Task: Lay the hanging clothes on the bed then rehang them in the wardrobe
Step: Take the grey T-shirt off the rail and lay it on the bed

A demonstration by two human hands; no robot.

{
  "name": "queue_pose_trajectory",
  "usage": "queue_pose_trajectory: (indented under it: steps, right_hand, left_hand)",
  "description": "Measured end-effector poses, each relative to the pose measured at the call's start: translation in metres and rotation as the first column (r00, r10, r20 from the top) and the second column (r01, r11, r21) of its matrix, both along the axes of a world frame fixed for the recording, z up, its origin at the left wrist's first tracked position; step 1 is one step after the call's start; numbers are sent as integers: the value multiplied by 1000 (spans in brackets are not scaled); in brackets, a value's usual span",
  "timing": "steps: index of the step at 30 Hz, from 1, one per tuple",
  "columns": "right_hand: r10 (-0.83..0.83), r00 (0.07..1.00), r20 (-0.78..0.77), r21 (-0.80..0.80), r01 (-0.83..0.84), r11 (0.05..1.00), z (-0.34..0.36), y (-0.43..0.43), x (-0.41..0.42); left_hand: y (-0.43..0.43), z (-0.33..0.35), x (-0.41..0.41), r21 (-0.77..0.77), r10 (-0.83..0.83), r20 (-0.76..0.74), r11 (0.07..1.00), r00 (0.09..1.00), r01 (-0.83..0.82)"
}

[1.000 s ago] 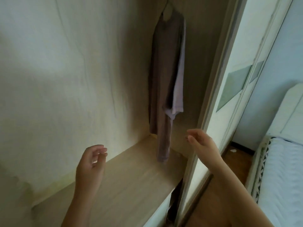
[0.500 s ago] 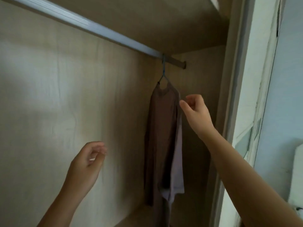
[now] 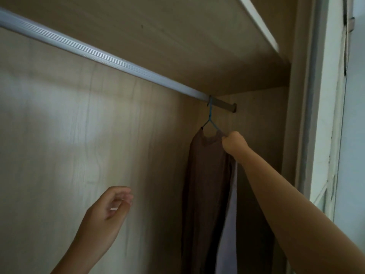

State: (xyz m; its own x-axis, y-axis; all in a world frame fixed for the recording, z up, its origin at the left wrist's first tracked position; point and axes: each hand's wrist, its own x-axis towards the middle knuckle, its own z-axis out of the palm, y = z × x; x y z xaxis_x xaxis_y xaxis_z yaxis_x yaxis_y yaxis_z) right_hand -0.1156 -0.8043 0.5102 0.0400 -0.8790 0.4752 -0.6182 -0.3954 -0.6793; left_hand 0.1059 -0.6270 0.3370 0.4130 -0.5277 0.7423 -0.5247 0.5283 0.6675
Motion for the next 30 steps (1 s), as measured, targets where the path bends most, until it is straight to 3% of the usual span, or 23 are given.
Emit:
queue_pose_trajectory:
  steps: [2, 6, 14, 19, 24, 30]
  right_hand:
    - [14, 997, 80, -7, -13, 1000, 0, -3, 1]
    - [116, 904, 412, -33, -113, 993, 0, 1, -3]
    - [193, 888, 417, -113, -160, 981, 0, 29, -19]
    - [325, 745, 583, -58, -361, 931, -39, 54, -35]
    - [398, 706, 585, -10, -485, 875, -85, 61, -56]
    - [426, 729, 536, 101, -556, 825, -130, 61, -77]
  left_hand:
    - [0, 0, -1, -3, -13, 7, 1000, 1000, 13]
    - [3, 2, 1, 17, -24, 15, 1000, 1000, 24]
    - [-1, -1, -13, 40, -44, 36, 998, 998, 42]
    - [-12, -9, -16, 80, -52, 52, 996, 997, 48]
    - [-34, -7, -6, 68, 78, 90, 994, 993, -85]
    - [-60, 3, 7, 62, 258, 310, 955, 915, -290]
